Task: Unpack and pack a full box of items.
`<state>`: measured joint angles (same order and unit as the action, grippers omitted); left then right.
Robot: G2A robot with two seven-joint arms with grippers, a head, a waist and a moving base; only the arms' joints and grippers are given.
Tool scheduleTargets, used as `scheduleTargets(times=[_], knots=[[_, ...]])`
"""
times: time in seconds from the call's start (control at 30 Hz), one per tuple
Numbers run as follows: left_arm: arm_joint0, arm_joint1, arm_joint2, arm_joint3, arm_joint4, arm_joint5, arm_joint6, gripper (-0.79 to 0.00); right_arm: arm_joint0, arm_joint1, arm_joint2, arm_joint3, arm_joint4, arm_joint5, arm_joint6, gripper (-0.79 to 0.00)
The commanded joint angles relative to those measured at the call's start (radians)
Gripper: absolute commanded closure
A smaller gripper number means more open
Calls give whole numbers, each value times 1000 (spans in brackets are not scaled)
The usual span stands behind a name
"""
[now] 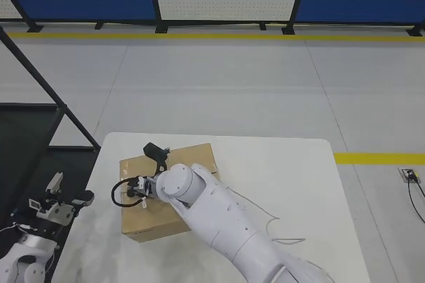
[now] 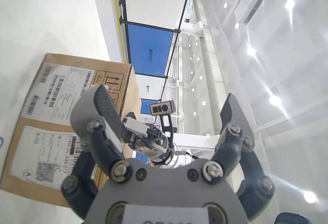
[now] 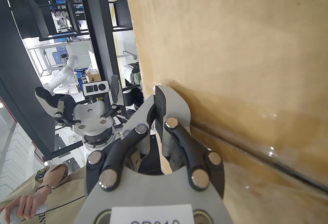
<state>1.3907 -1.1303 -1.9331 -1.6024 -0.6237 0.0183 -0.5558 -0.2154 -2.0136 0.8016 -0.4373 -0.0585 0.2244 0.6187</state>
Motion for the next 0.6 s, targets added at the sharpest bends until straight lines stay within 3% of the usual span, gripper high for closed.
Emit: scheduleTargets(times=[0.0,0.3,0.57], knots=[[-4,1,1,-3,4,3,-5,-785,-7,5,9,-11,-4,-2,-7,0],[-16,9,-5,-23,14,14,-31,-785,-101,57,52,-167,-89,63,-44,0],[-24,16,-10,-32,19,20,-58,-785,-305,130,124,-495,-221,208,-63,0]])
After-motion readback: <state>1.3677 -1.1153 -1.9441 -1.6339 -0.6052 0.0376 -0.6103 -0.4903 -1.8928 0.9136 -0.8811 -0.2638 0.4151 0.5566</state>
